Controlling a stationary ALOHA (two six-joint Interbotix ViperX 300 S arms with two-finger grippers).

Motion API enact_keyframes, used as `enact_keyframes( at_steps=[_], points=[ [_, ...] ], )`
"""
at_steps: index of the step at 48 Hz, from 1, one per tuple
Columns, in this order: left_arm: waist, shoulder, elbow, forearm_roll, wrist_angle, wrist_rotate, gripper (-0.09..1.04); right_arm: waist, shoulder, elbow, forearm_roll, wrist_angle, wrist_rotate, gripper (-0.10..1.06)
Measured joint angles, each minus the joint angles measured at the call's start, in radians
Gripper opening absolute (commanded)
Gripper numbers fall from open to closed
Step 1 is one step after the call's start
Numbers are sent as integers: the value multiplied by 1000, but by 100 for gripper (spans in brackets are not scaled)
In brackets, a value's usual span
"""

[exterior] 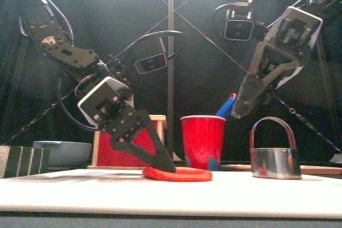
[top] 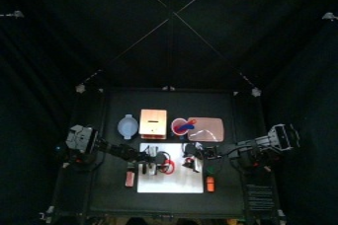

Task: Get the cutter from the drawer then cut the dough then place the extra dough in the bowl
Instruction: Place the extra dough in the bowl

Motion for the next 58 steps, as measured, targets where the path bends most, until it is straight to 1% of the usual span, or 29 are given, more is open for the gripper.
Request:
enact_keyframes(
  at_steps=[4, 10, 14, 19, 23, 30, 34, 41, 48, 54, 58],
  points=[
    [0, -2, 0, 0, 2, 0, 57, -2, 2, -3, -2, 0, 0, 86],
    [-3, -43, 3, 0, -17, -2, 57, -2, 2, -5, -2, 0, 0, 86],
    [-5, -123, 17, 9, -52, 0, 57, -3, 2, -6, -2, 0, 0, 86],
    [5, -230, 72, 29, -71, 2, 57, -5, 2, -6, -2, 0, 0, 86],
    [31, -305, 117, 46, -75, 8, 57, -9, 2, -8, -2, 2, 0, 86],
    [129, -486, 192, 58, -61, 71, 57, -14, 2, -14, -2, 0, -3, 86],
    [219, -612, 235, 57, -37, 98, 58, -14, 2, -15, -2, 0, -8, 86],
    [376, -836, 295, 55, 66, 112, 58, -18, 2, -15, -3, 0, -9, 86],
    [526, -1015, 385, 38, 141, 109, 58, -26, 2, -21, -40, -2, -9, 86],
    [634, -1060, 479, -14, 155, 109, 58, -32, 2, -38, -77, -28, -8, 86],
    [669, -1052, 523, -21, 163, 109, 58, -43, 2, -52, -98, -58, -8, 86]
  ],
)
